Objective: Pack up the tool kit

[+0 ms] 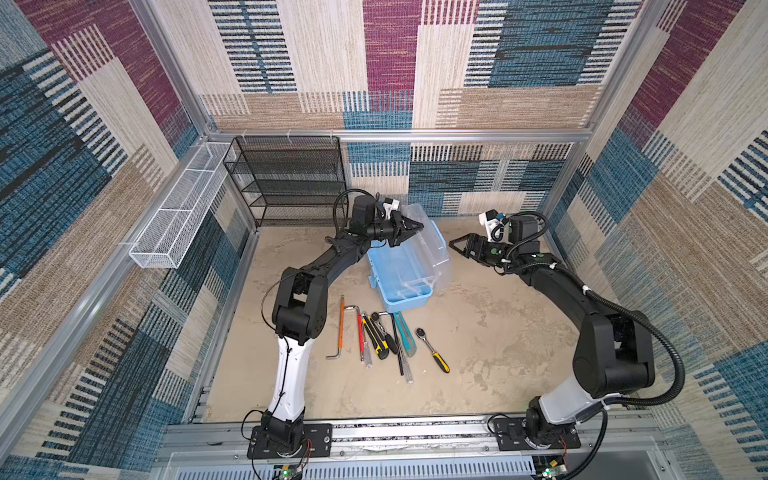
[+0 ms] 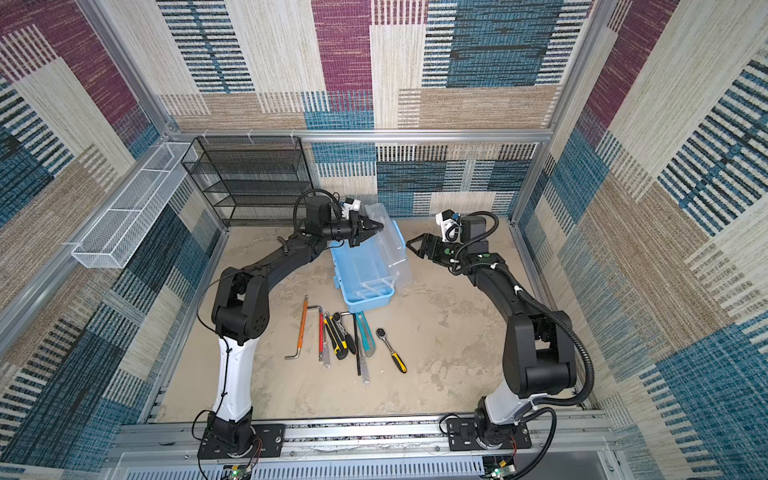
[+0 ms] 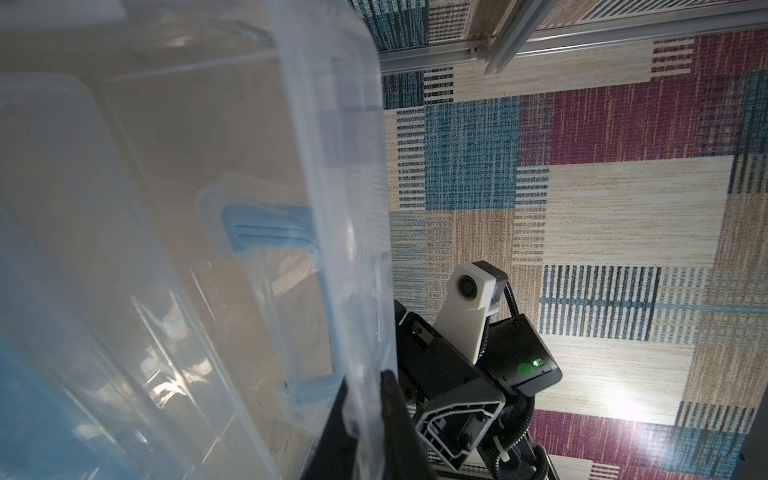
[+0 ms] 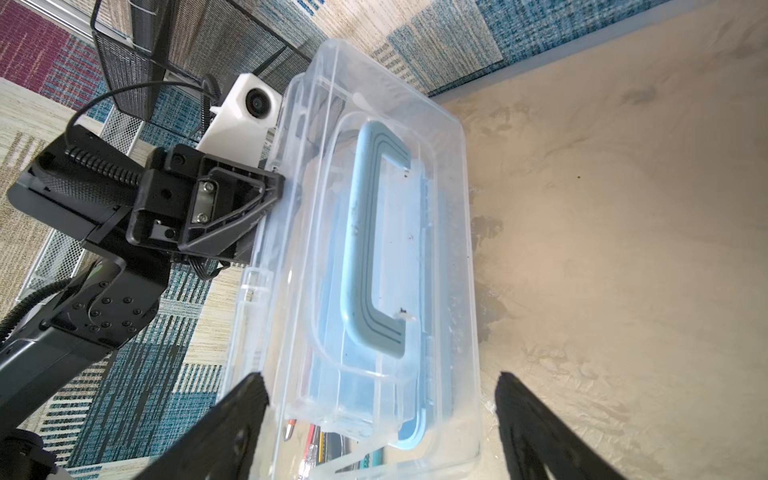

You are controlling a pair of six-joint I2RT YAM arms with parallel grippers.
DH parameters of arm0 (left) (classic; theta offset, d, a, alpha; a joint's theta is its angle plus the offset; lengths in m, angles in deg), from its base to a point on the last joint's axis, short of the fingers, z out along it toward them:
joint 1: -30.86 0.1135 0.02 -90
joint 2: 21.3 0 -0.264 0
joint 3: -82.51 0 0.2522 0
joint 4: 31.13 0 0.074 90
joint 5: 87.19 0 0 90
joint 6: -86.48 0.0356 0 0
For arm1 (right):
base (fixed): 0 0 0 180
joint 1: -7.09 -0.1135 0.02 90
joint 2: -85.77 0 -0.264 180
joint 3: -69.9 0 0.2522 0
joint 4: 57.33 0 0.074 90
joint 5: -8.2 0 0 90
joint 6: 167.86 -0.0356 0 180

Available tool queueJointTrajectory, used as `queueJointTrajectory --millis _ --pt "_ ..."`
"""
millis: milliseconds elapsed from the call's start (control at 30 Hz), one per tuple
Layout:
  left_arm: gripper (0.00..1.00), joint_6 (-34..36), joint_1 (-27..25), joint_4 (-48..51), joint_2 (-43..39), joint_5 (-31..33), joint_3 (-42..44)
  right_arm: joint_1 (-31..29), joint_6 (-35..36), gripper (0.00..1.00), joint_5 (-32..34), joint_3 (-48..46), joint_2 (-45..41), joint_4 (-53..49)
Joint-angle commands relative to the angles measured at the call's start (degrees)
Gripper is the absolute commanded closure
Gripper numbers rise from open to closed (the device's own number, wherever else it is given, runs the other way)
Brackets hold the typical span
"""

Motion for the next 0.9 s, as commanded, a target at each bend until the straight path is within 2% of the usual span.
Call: queueJointTrajectory --millis 0,267,500,633,867 --pt "0.94 3.0 0.1 0.2 0.6 -1.0 -2.3 -0.1 1.1 0.12 0.0 -0.2 -0.4 1.4" --pt "0.93 5.9 0.1 9.4 2.1 0.0 -7.4 -0.1 2.7 0.10 0.1 0.0 -1.3 1.0" --pt "0.87 6.0 0.1 13.0 3.3 1.2 -10.0 -0.1 5.1 0.08 1.2 1.9 -1.5 -2.0" --pt "0.81 6.7 0.1 16.1 3.7 1.9 -11.5 -0.2 5.9 0.08 1.7 2.4 -1.2 -2.7" --pt "0.62 7.7 0.0 19.4 4.1 3.5 -13.1 -0.4 7.7 0.07 2.9 2.9 -1.5 -4.2"
